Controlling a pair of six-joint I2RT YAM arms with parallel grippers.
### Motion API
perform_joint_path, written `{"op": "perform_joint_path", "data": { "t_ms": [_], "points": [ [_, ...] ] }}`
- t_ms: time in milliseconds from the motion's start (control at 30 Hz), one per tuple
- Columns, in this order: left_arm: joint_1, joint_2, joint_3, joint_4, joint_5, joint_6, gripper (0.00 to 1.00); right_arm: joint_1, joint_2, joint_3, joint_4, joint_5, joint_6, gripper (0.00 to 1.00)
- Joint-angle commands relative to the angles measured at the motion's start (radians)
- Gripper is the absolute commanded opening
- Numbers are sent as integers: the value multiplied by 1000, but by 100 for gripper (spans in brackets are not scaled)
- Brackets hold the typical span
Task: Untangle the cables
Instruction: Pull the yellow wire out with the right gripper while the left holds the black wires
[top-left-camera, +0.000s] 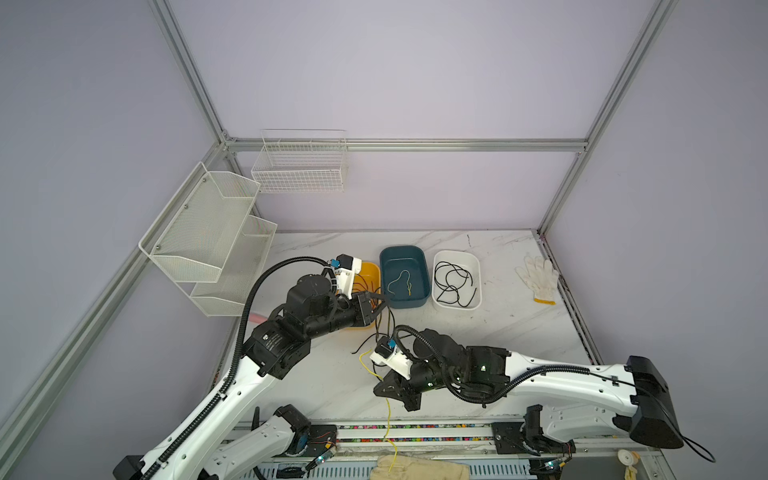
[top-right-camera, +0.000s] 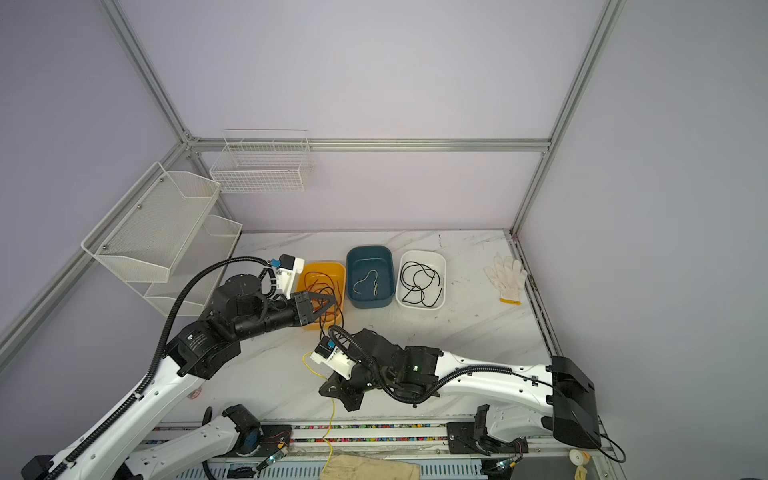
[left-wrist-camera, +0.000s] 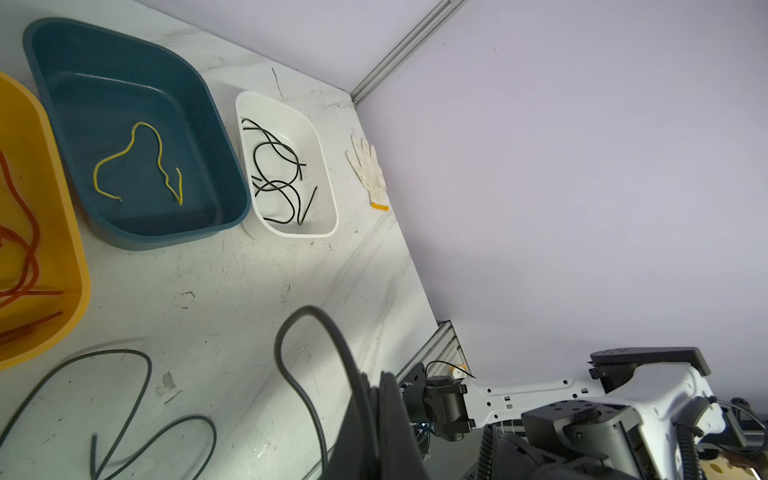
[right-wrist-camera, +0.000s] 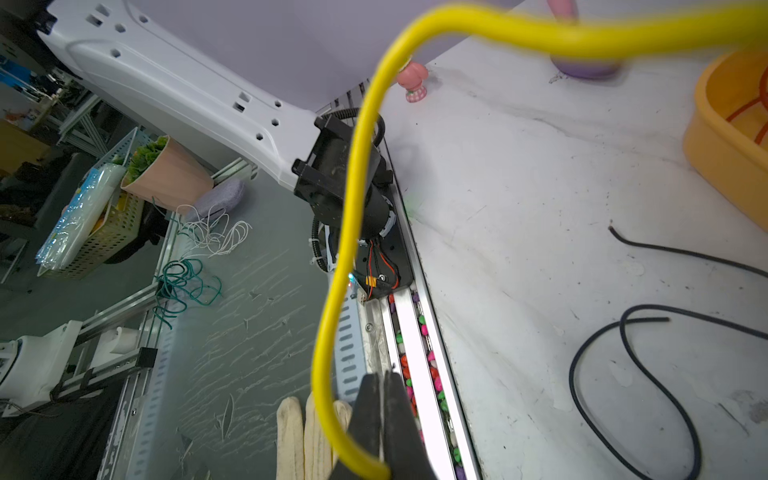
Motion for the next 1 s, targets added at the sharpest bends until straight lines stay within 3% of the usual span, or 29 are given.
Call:
{"op": "perform_joint_path", "data": {
  "t_ms": [0,167,433,600,967],
  "points": [
    [30,40,90,277,13,-66,0,31,41,-16,13,-119,-9,0],
    [26,113,109,370,90,-124,0,31,107,31,20,-129,-44,0],
    [16,94,18,482,99,-161,0,-50,126,41,31,-184,-78,0],
    [16,75,68,451,121,-153,0,-166,125,3,70,-251,-60,0],
    [7,-42,6,396,196,-127,0,-274,10,-4,120,-321,-59,0]
  ]
}}
